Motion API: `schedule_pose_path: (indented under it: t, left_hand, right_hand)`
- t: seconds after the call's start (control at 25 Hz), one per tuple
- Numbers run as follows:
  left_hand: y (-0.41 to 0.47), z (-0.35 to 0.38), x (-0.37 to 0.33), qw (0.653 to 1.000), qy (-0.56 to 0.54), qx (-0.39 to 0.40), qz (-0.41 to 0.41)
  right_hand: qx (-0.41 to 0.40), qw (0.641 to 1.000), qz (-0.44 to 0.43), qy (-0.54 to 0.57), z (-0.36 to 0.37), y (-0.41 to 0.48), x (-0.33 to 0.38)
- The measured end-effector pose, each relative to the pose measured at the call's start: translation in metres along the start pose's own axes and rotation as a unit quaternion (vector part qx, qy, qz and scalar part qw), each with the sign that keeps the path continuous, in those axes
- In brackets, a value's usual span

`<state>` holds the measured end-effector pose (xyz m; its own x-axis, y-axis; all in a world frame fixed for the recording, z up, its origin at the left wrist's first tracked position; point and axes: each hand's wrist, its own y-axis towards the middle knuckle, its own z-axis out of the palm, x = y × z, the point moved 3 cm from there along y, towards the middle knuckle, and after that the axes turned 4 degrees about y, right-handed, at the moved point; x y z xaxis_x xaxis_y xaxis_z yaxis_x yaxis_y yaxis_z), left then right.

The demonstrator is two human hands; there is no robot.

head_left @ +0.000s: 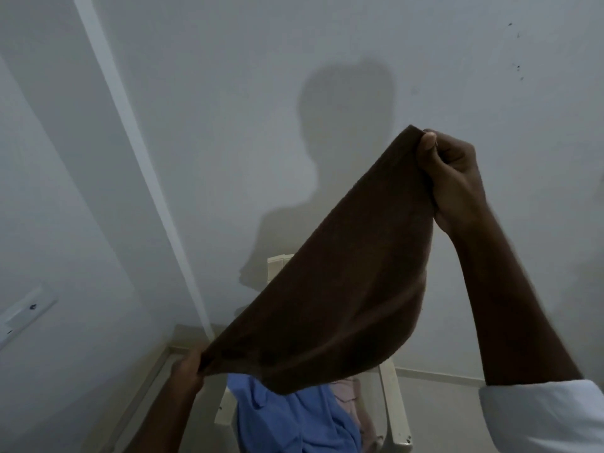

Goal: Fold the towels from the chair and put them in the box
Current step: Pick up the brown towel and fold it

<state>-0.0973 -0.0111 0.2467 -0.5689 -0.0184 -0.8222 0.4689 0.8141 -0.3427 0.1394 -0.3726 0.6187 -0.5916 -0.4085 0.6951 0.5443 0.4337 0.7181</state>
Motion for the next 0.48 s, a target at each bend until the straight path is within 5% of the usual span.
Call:
schedule_pose_path:
  t: [0.2,0.32,0.48]
  left_hand:
    - [-0.01,-0.002,-0.021,0.982,-0.175,-0.072,-0.028]
    - [-0.018,0.0,-0.058,0.969,-0.231,-0.023,0.08]
    - [-0.065,0.008,-0.133,0.946,-0.172,0.067,0.266]
  right_hand:
    - [0.14,0.984,0.059,0.096,0.004,-0.016,0.005]
    - [0.179,0.976,0.087,0.092,0.013,-0.021,-0.004]
    - [0.263,0.959,0.109,0.011,0.049,-0.033,-0.029]
